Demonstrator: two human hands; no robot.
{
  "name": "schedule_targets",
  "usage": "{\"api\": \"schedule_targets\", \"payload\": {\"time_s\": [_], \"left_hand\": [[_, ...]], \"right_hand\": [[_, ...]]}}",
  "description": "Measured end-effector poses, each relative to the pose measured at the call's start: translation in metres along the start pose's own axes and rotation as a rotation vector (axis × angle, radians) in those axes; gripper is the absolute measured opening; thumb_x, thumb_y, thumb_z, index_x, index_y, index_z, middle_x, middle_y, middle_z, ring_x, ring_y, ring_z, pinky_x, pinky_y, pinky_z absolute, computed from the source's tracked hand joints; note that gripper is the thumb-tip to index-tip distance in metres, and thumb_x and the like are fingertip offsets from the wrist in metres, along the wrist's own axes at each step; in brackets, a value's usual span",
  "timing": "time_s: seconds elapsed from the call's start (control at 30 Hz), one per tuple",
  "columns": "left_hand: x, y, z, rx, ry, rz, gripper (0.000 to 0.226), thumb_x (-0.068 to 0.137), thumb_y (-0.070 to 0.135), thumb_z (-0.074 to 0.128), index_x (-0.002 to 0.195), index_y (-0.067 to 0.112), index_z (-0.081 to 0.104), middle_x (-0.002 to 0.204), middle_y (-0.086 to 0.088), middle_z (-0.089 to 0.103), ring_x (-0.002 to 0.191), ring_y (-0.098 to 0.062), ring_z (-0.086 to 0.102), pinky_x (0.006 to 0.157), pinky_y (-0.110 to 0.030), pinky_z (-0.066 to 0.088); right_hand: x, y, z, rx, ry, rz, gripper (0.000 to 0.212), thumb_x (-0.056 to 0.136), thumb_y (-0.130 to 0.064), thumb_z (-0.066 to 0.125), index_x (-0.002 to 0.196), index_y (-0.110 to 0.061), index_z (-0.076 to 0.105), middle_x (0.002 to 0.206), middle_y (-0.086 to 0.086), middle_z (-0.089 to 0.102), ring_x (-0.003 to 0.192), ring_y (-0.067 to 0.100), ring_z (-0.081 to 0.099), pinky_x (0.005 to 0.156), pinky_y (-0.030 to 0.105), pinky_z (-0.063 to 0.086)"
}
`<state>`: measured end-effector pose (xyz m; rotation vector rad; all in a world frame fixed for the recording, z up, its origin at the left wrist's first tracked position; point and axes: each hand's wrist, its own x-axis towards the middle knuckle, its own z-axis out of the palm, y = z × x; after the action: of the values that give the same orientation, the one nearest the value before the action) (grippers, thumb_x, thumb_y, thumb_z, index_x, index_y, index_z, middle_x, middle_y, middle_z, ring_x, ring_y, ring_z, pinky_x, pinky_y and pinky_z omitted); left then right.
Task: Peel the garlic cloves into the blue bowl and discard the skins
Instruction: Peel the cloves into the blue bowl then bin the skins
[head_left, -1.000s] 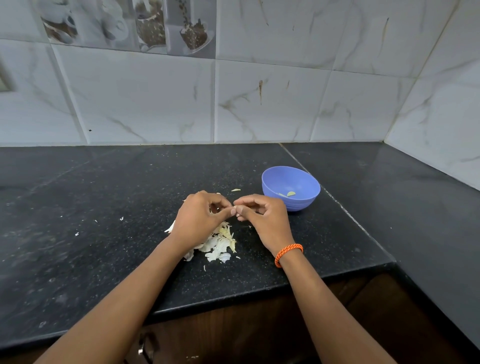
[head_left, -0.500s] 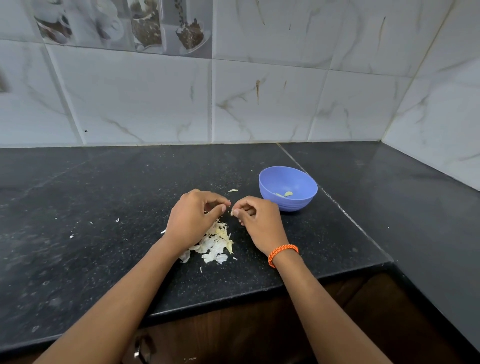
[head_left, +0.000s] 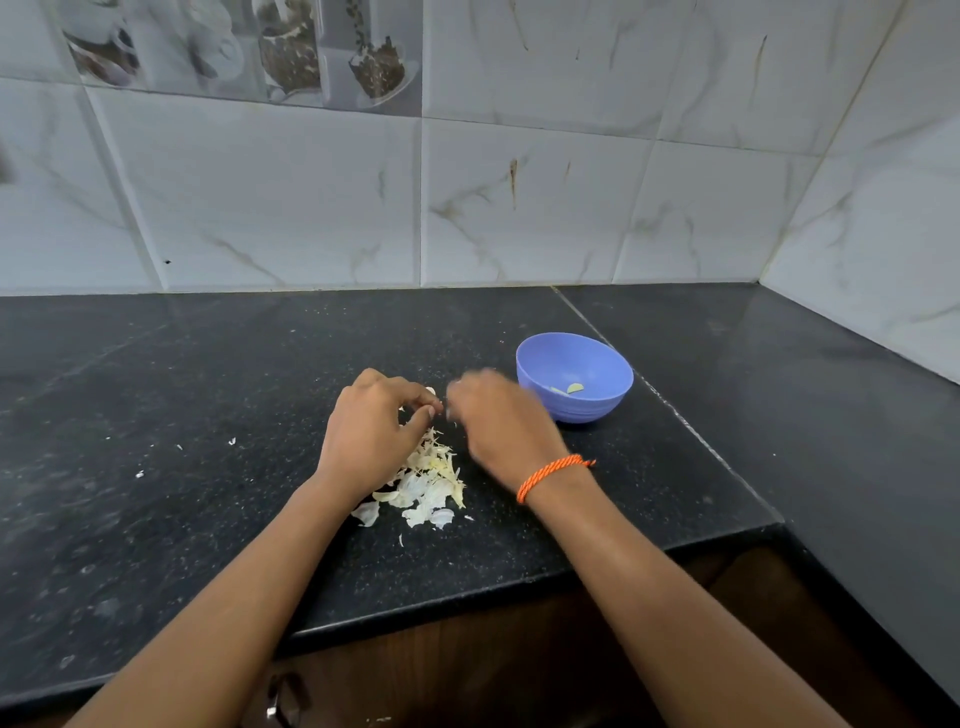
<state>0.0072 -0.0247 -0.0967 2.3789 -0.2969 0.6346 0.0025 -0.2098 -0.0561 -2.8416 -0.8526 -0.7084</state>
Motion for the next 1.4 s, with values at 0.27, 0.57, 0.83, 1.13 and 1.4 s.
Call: {"api": "schedule_targets", "payload": {"time_s": [0.27,0.57,0.83,1.13,1.4], "left_hand": [[0.002,-0.003,0.000,0.003,0.010,-0.035,0.009,0.098,0.031,0.076,0.096,0.036,0.084,0.082,0.020,0.072,0.089,-0.002,0.050,0.068,-0.028,0.044],[0.002,-0.002,0.001,-0.085,-0.086,-0.008,0.012,0.092,0.039,0.071,0.092,0.042,0.082,0.087,0.025,0.075,0.091,-0.009,0.067,0.077,-0.040,0.059],[0.000,0.012,-0.006,-0.179,-0.090,-0.028,0.009,0.086,0.035,0.090,0.092,0.034,0.084,0.079,0.016,0.076,0.088,0.012,0.060,0.066,-0.023,0.042],[-0.002,0.013,-0.008,-0.254,-0.049,-0.022,0.002,0.088,0.037,0.088,0.088,0.035,0.086,0.080,0.020,0.078,0.079,-0.005,0.066,0.070,-0.036,0.056],[-0.001,0.012,-0.010,-0.415,-0.125,-0.085,0.003,0.089,0.021,0.088,0.090,0.023,0.088,0.079,0.010,0.080,0.066,-0.004,0.070,0.066,-0.032,0.055]], "right_hand": [[0.006,0.009,-0.017,0.101,0.094,0.058,0.008,0.103,-0.010,0.063,0.097,-0.013,0.067,0.094,0.006,0.066,0.091,0.028,0.061,0.065,0.041,0.048],[-0.005,0.010,0.015,0.333,-0.134,0.227,0.012,0.100,-0.017,0.068,0.091,-0.021,0.075,0.090,0.001,0.074,0.087,0.022,0.068,0.076,0.041,0.056],[-0.020,0.005,0.028,0.958,0.172,0.438,0.007,0.099,-0.009,0.074,0.094,-0.009,0.078,0.074,0.000,0.075,0.065,0.012,0.069,0.059,0.029,0.061],[-0.022,0.003,0.029,0.920,0.248,0.417,0.013,0.098,-0.020,0.078,0.090,-0.010,0.077,0.074,-0.002,0.074,0.066,0.011,0.070,0.059,0.033,0.063],[-0.023,0.004,0.030,0.922,0.199,0.345,0.018,0.103,-0.020,0.070,0.089,-0.010,0.072,0.071,-0.003,0.068,0.065,0.014,0.065,0.066,0.046,0.061]]}}
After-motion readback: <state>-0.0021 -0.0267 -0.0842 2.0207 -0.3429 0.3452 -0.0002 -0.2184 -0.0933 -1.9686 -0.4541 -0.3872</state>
